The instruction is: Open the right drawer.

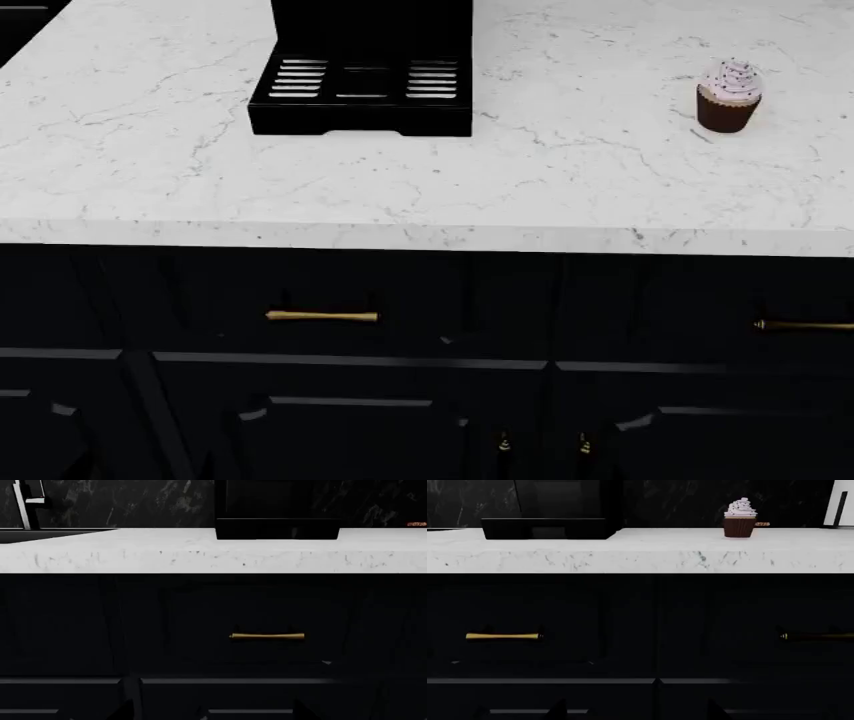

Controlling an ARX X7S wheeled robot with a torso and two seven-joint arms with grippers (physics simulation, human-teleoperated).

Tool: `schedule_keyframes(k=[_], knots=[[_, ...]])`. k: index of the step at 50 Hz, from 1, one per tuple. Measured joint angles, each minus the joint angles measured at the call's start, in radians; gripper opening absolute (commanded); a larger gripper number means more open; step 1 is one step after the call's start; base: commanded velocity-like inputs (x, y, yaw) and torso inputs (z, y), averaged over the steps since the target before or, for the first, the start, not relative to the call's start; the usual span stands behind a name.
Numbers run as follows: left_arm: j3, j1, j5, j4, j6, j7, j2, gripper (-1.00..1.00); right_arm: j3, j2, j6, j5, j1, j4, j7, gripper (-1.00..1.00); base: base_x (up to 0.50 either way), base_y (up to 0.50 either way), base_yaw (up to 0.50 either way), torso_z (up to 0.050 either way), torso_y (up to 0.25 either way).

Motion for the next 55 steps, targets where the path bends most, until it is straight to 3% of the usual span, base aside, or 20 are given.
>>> schedule_keyframes(k=[21,55], knots=[[0.061,0.0,-0.033,0.007,-0.001,-0.043,-0.046,1.0,-0.041,0.039,-0.034,0.041,0.003,0.027,0.059,1.0,0.0,0.0,0.0,0.0,0.0],[0.12,0.0,-0.068,0.008,0.019,-0.097,-0.094,1.0,-0.097,0.09,-0.024,0.114,-0.007,0.002,0.098,1.0,-0.02,-0.34,0.0,0.0,0.0]])
